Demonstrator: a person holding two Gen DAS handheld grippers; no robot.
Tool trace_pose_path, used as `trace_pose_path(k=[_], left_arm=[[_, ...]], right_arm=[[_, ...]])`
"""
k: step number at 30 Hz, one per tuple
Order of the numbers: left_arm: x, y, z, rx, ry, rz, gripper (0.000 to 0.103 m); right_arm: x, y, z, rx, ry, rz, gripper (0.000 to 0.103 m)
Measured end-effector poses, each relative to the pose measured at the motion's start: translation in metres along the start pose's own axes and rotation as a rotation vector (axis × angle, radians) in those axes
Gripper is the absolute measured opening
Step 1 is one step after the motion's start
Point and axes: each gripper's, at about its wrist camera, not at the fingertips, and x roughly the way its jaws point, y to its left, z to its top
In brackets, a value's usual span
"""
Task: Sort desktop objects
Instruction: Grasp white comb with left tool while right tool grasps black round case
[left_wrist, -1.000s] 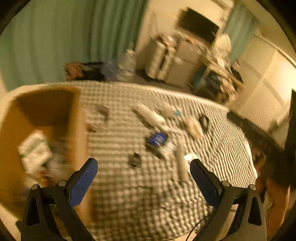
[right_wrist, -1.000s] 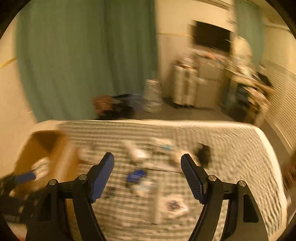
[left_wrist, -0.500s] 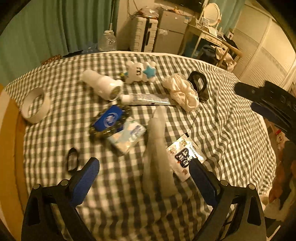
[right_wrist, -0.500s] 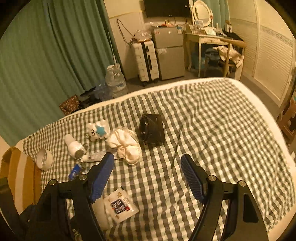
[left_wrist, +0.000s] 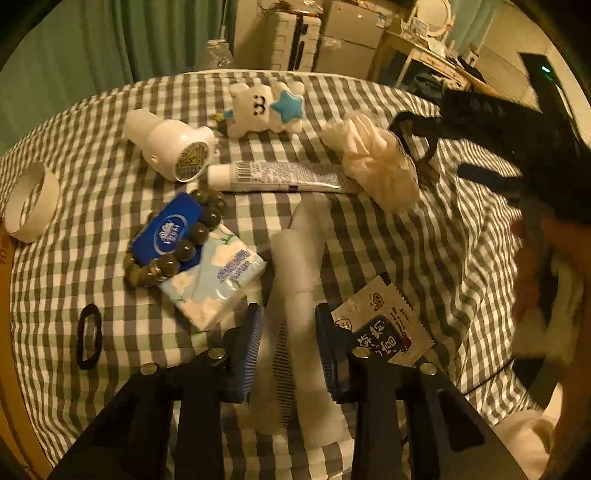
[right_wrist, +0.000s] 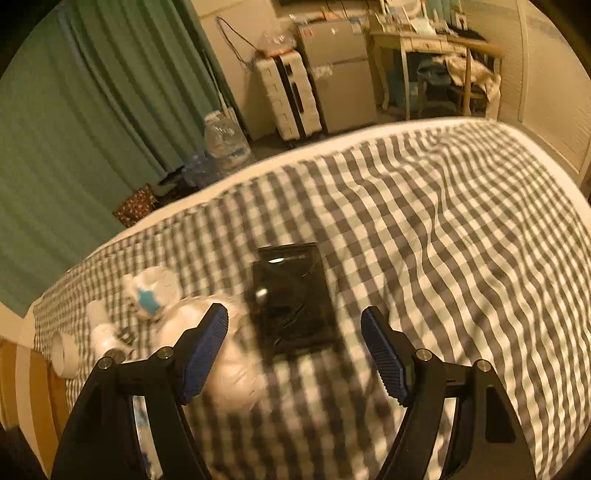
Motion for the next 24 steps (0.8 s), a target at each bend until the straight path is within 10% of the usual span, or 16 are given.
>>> trace_pose_path(k=[4, 9, 24], left_arm=[[-0.006, -0.001, 0.0, 0.009, -0.008, -0.039, 0.009], [-0.016, 0.005, -0.002, -0.01, -0.005, -0.07, 0.009], [-0.076, 0.026, -0.004, -0.068, -0.095, -0.089, 0.009]], right_arm=[[0.001, -0.005, 0.007, -0.006, 0.032, 0.066, 0.023], [-0.023, 0.0, -0.003, -0.065, -0.003, 0.015, 0.008], [-0.082, 0.007, -0.037, -0.067, -0.003, -0.019, 0.008]])
